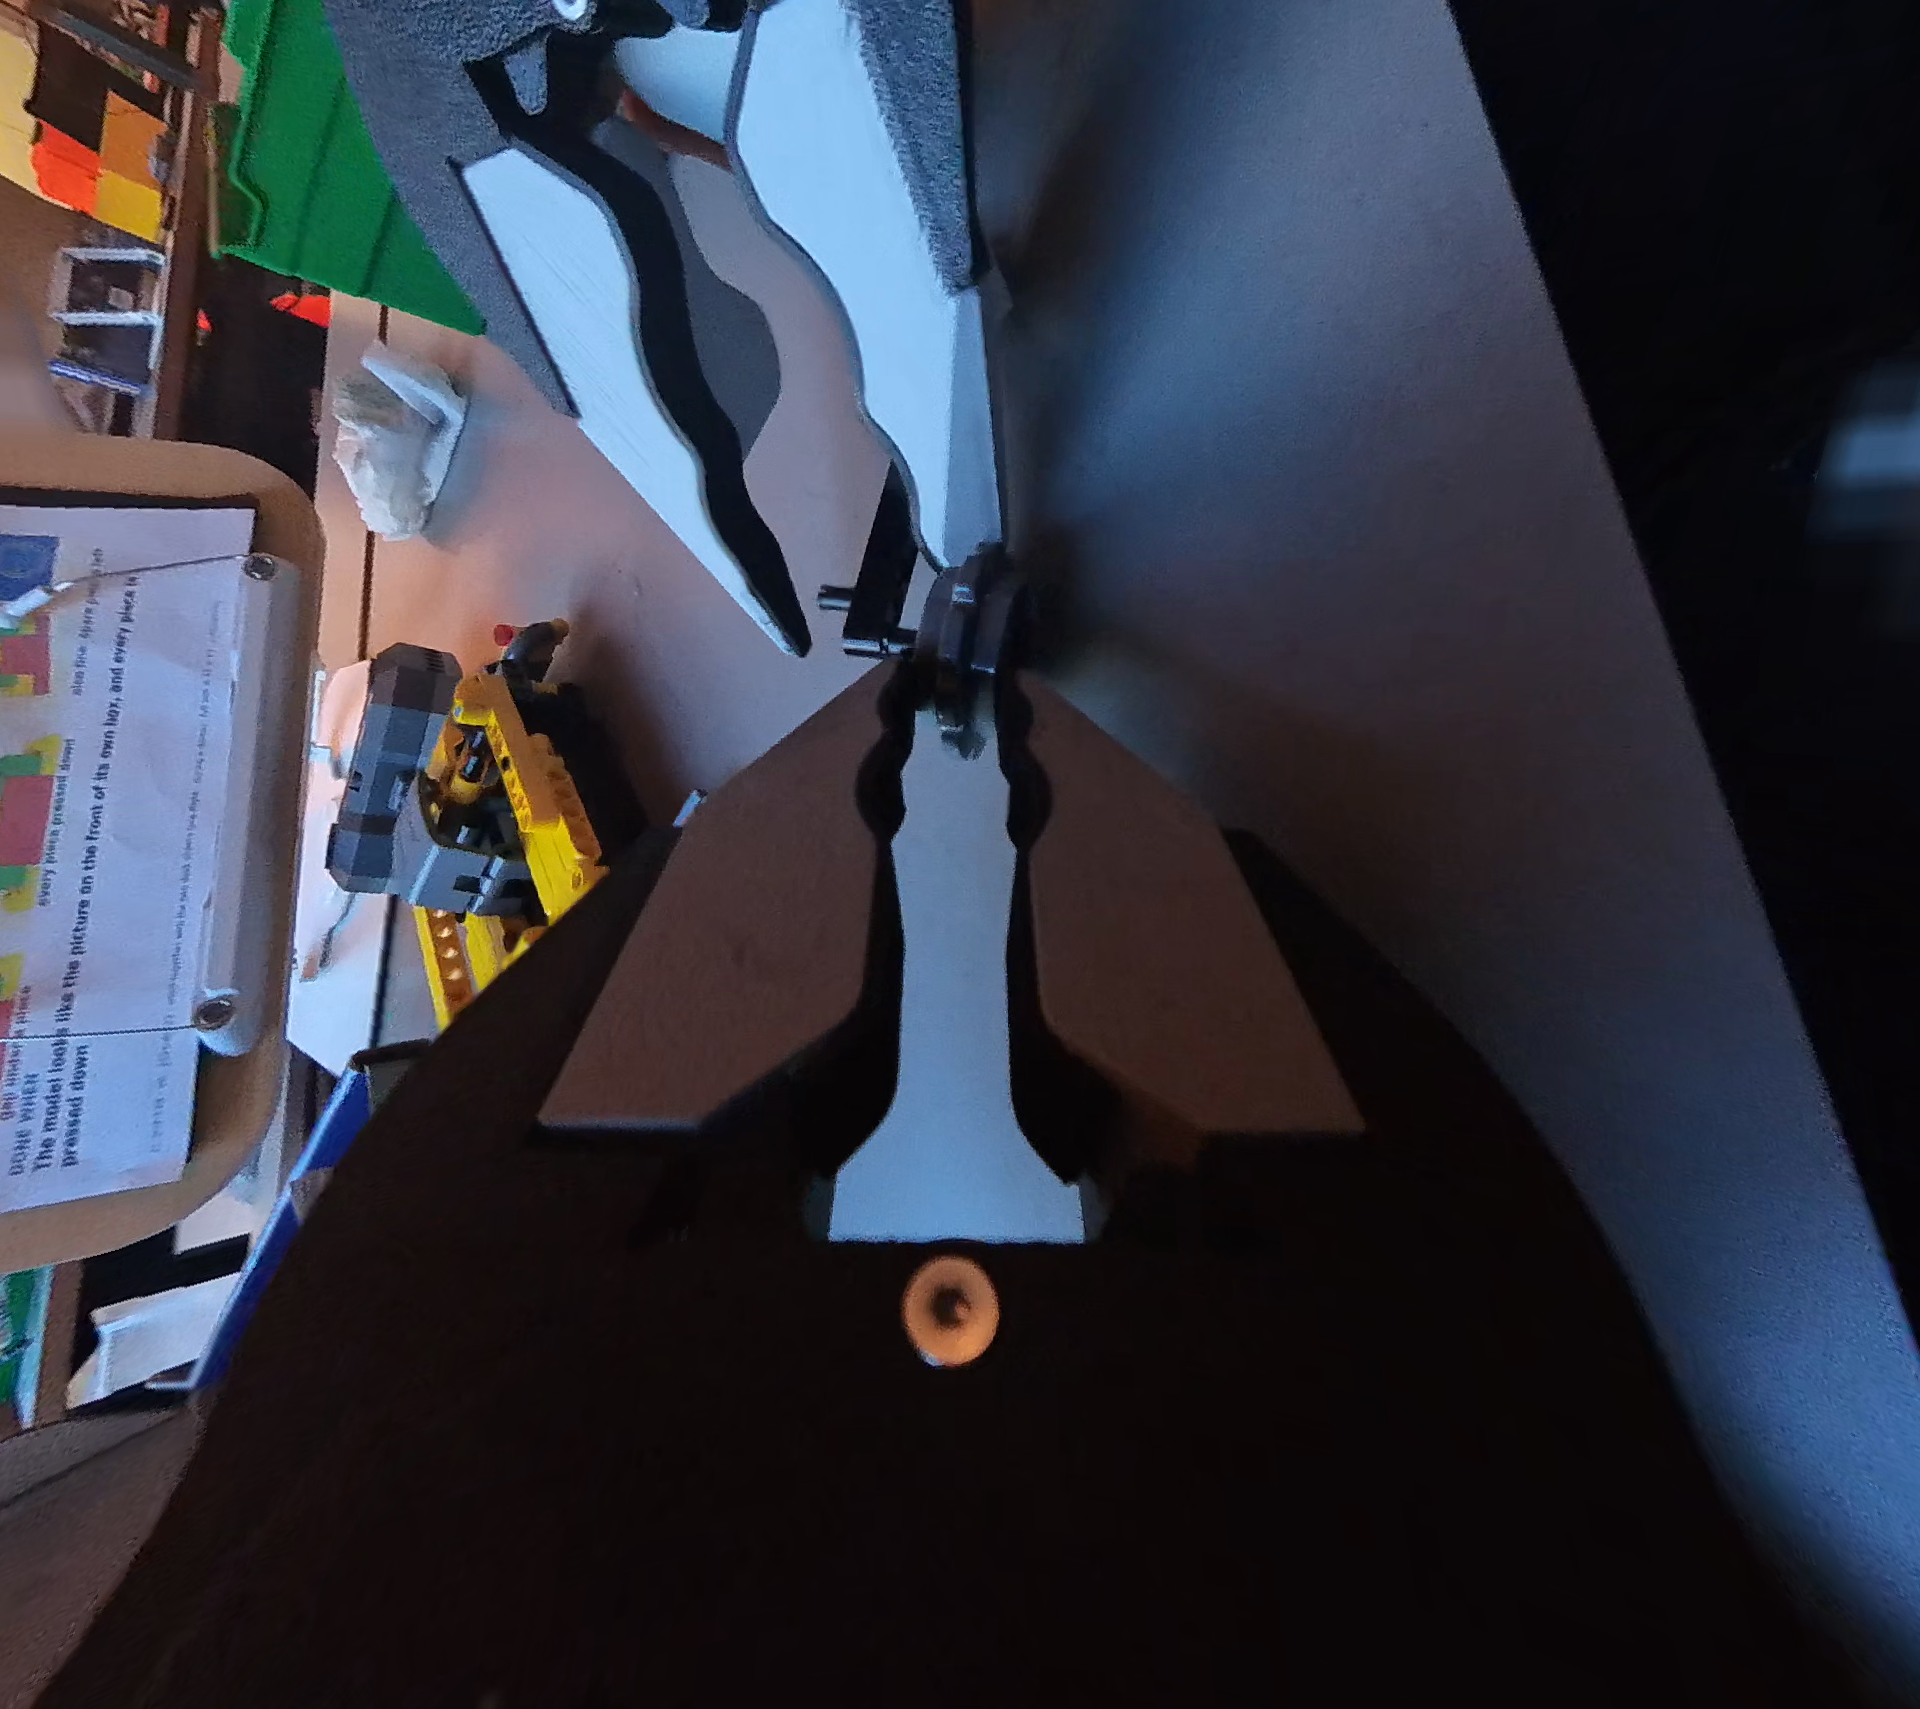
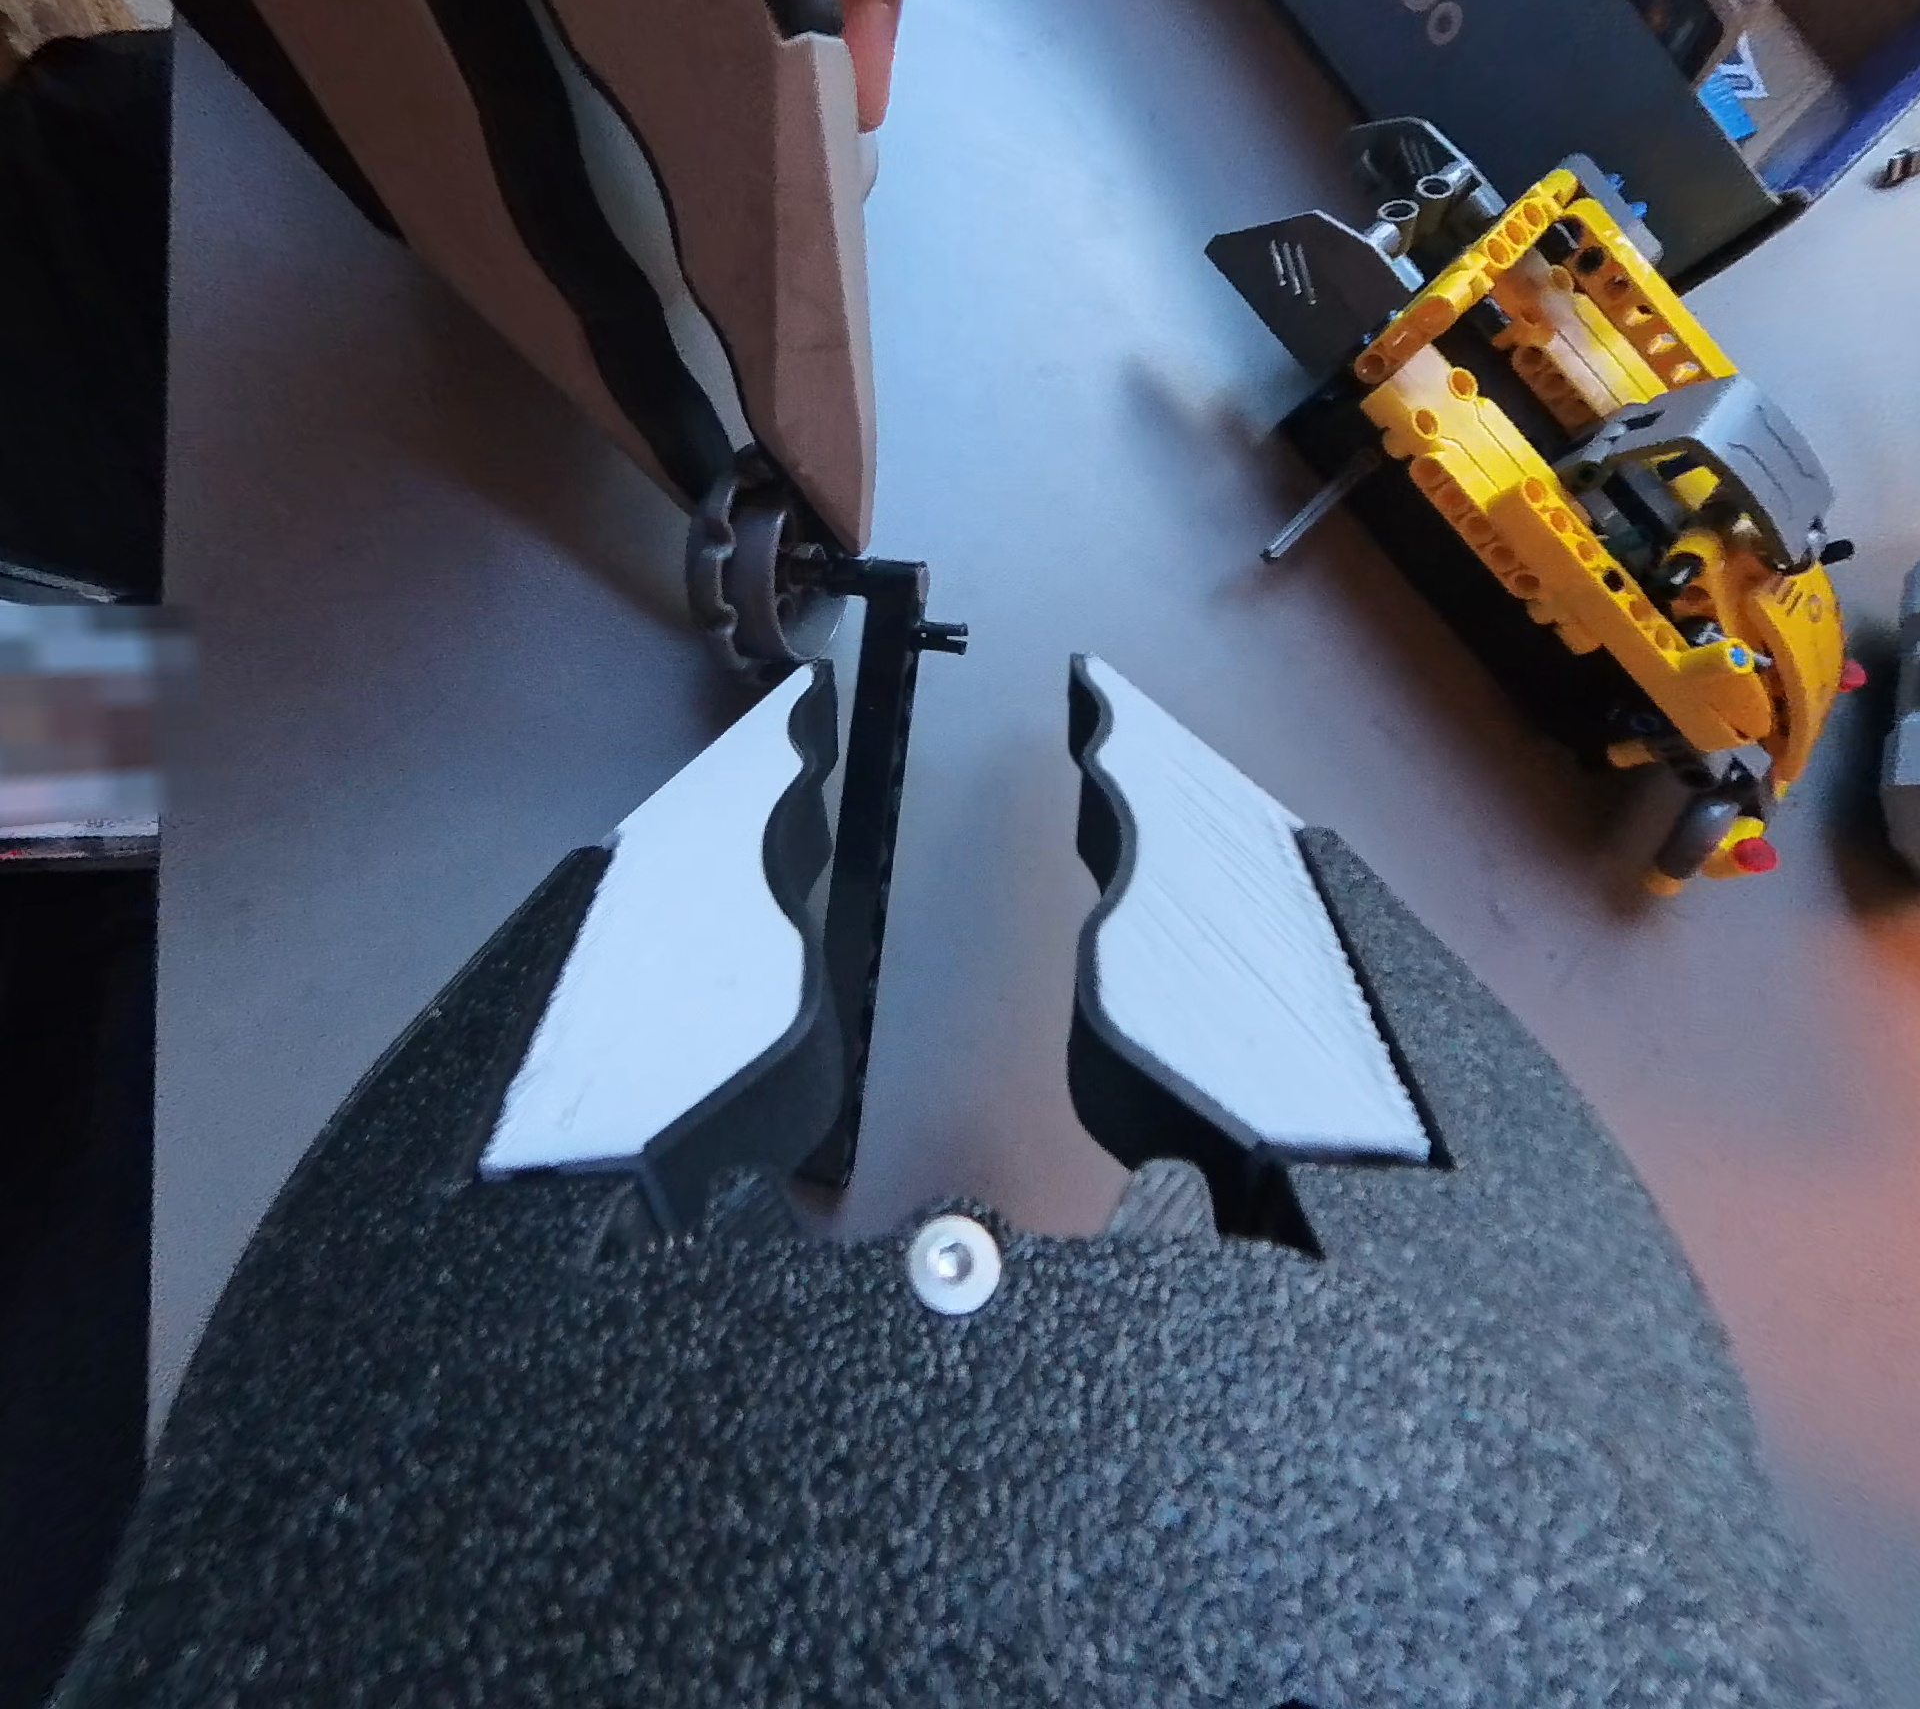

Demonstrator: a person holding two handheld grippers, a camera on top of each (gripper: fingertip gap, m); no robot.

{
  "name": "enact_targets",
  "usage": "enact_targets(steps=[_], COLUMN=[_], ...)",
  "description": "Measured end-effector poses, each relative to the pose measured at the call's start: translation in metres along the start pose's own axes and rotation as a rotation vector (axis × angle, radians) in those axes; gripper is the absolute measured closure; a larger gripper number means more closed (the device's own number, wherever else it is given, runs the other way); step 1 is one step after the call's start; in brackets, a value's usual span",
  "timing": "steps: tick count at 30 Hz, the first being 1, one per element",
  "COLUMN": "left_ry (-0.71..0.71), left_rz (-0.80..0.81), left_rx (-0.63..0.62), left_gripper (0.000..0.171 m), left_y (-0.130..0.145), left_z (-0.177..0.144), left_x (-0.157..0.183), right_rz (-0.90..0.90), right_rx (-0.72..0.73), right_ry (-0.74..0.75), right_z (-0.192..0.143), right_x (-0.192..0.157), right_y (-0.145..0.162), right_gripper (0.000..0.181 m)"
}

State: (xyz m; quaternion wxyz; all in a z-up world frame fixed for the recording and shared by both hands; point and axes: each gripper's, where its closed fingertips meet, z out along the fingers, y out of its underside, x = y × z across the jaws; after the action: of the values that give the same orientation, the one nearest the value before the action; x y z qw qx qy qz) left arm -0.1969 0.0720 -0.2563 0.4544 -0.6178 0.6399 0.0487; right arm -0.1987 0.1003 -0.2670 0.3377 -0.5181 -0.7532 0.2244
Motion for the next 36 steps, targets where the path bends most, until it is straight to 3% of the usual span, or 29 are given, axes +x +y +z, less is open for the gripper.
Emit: enact_targets(steps=[5, 11, 19, 22, 30, 36], left_ry=[0.001, 0.104, 0.039, 0.044, -0.037, -0.098], left_rz=[-0.059, -0.094, -0.164, -0.260, -0.360, -0.357], left_rx=[0.064, 0.155, 0.001, -0.001, 0.032, 0.004], left_gripper=[0.158, 0.158, 0.155, 0.157, 0.156, 0.155], left_y=[-0.004, -0.015, -0.006, 0.000, 0.010, 0.016], left_z=[-0.003, -0.006, 0.006, 0.006, -0.002, -0.006], left_x=[-0.004, 0.006, 0.002, 0.000, -0.013, -0.019], right_rz=[-0.134, -0.257, -0.051, -0.044, 0.045, 0.099], right_rx=[-0.040, -0.039, -0.026, -0.051, -0.037, -0.028], right_ry=[0.173, 0.142, 0.184, 0.229, 0.263, 0.272], right_z=[-0.004, 0.008, 0.013, 0.017, 0.023, 0.026], right_x=[0.015, -0.003, 0.003, 0.008, 0.020, 0.026], right_y=[-0.001, -0.008, -0.006, -0.004, -0.015, -0.020], right_gripper=[0.136, 0.165, 0.170, 0.179, 0.178, 0.178])
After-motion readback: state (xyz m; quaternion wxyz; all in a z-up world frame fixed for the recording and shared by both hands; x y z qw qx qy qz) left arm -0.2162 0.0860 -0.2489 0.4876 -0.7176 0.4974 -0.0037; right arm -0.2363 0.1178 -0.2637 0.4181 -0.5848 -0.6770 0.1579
